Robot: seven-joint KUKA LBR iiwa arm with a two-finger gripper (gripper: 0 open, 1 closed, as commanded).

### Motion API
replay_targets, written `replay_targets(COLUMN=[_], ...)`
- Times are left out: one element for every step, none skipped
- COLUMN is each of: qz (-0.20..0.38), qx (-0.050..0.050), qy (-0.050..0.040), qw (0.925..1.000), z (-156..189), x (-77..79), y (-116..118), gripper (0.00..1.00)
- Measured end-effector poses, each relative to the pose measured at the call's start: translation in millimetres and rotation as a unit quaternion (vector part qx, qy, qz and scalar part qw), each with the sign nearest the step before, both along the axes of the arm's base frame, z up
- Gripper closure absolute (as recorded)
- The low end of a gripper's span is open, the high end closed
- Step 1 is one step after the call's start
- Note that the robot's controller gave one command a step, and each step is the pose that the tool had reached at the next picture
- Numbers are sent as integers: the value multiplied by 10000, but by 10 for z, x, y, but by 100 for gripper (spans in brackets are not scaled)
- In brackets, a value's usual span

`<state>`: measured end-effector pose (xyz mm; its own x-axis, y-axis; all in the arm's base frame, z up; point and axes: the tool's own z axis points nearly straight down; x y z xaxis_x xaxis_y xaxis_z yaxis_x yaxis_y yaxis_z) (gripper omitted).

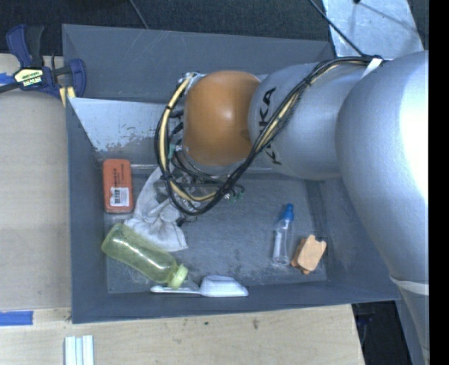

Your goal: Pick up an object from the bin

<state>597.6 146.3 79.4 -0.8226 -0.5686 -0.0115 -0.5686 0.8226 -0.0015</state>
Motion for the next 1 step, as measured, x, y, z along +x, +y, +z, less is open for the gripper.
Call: replay_targets(qz=[164], qx=[-25], qy=[50], qw=[9999], z=[2005], x=[-159], y=[-174], gripper=[100])
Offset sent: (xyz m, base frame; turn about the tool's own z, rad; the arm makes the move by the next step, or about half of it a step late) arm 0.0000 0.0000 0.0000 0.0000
